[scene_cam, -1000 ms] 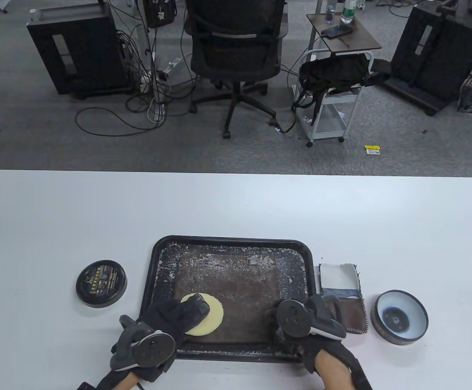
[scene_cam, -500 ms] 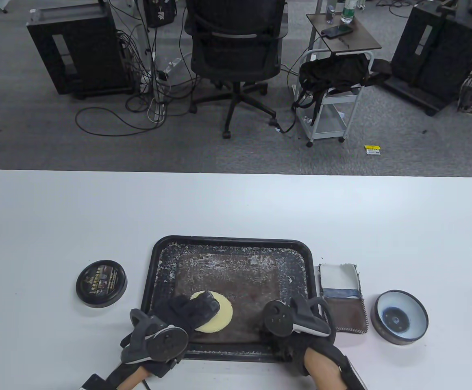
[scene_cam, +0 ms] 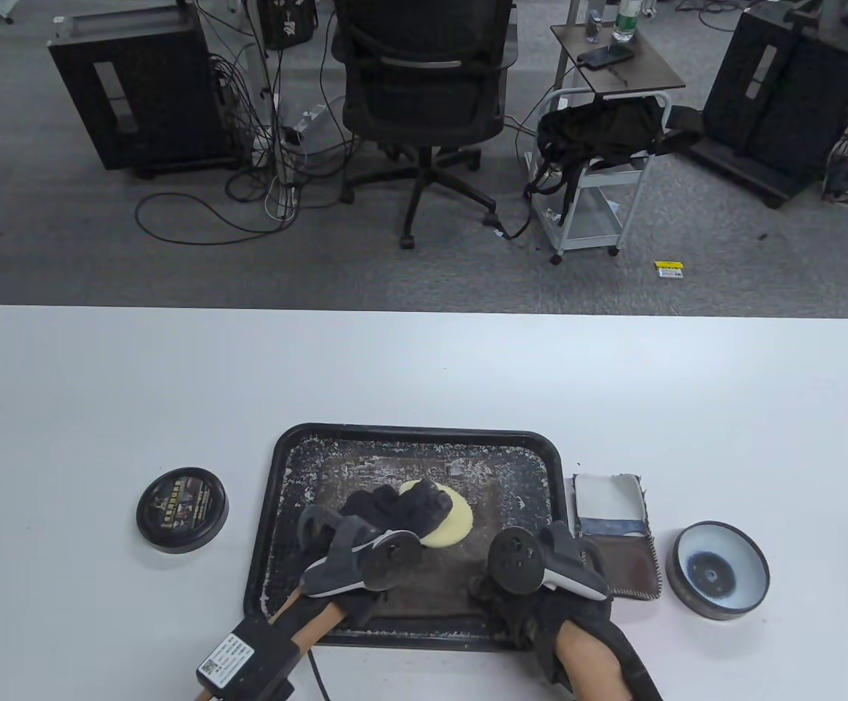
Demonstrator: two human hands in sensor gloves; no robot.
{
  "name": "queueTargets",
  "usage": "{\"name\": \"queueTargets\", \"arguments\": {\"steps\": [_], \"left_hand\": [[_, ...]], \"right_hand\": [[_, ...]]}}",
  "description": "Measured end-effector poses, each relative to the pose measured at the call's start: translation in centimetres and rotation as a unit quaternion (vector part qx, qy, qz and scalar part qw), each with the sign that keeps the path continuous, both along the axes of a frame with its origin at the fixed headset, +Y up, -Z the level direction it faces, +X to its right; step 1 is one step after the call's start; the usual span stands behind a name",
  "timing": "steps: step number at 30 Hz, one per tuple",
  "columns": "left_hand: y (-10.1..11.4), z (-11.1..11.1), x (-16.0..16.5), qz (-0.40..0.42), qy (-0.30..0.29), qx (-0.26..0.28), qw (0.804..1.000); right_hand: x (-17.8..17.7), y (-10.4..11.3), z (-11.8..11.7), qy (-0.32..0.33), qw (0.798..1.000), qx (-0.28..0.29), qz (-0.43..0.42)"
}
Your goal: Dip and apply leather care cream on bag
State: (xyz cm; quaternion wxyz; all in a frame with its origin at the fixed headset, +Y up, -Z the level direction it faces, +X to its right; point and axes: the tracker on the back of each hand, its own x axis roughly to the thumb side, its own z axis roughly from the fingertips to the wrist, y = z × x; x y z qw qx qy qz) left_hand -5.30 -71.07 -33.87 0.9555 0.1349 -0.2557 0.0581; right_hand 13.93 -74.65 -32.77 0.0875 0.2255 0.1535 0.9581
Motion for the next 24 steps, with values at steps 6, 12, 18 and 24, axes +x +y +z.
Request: {"name": "queueTargets", "arguments": {"steps": [6,12,18,24], "left_hand": [[-1.3,-3.2,4.1,-0.032,0.034,-0.025,0.999],[-2.4,-5.3,6.1,-0.055,0.081,-0.045,0.994],[-3.4,-6.0,7.2,-0.096,0.092,-0.065,0.989],[-3.5,-5.7,6.8,-0.118,0.123,-0.064,0.983]], "right_hand": [[0.2,-0.1,0.0,-0.006,1.000,-0.011,-0.010],[0.5,-0.2,-0.1,-0.009,0.999,-0.024,-0.022],[0.6,-0.2,-0.2,-0.011,0.999,-0.033,-0.028],[0.6,-0.2,-0.3,-0.021,0.998,-0.041,-0.031]]}}
